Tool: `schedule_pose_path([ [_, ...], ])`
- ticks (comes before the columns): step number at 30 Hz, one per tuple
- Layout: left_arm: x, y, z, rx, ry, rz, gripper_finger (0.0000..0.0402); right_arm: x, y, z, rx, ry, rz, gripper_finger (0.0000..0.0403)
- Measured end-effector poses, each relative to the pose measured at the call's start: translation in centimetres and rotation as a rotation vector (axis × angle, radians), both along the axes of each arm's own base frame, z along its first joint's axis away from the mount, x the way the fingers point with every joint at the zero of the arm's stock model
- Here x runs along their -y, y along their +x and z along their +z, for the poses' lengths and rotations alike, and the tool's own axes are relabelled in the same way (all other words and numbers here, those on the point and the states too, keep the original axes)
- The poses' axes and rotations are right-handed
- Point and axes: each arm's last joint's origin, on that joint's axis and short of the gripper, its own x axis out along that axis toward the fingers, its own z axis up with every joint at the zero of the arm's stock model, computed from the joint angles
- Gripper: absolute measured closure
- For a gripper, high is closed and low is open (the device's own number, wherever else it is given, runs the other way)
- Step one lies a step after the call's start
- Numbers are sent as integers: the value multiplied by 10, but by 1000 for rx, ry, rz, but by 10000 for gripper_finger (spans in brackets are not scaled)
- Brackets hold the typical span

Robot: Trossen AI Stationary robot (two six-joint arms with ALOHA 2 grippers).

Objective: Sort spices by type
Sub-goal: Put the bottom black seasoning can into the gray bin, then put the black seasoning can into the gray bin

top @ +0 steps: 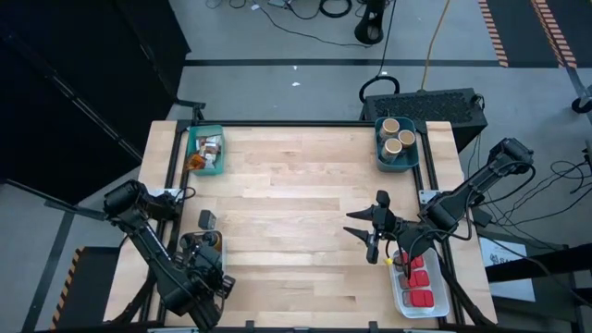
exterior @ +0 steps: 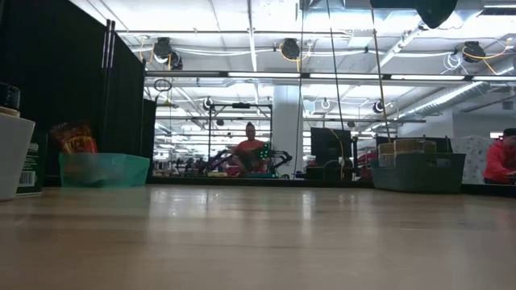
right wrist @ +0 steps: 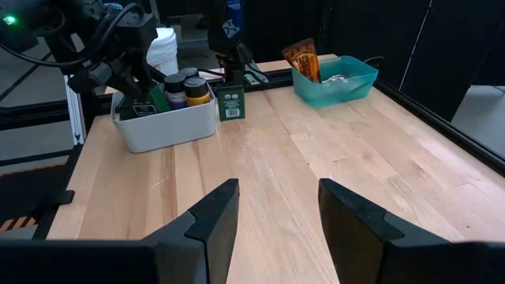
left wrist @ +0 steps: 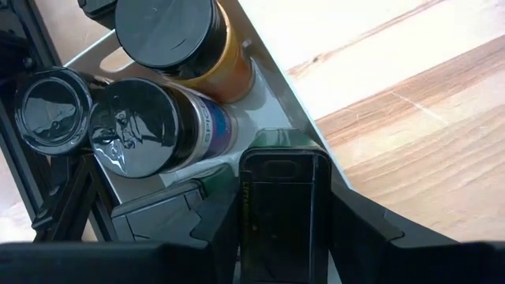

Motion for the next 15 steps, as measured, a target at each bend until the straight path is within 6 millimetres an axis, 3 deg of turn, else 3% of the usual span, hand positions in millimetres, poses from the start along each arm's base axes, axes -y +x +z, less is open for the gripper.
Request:
schedule_pose_path([
  [11, 0, 0, 0, 6, 1, -4, 239, 0, 0, 0, 0, 0, 0, 243],
  [15, 0, 1, 0, 9, 0, -5, 221, 0, 0, 0, 0, 0, 0, 243],
])
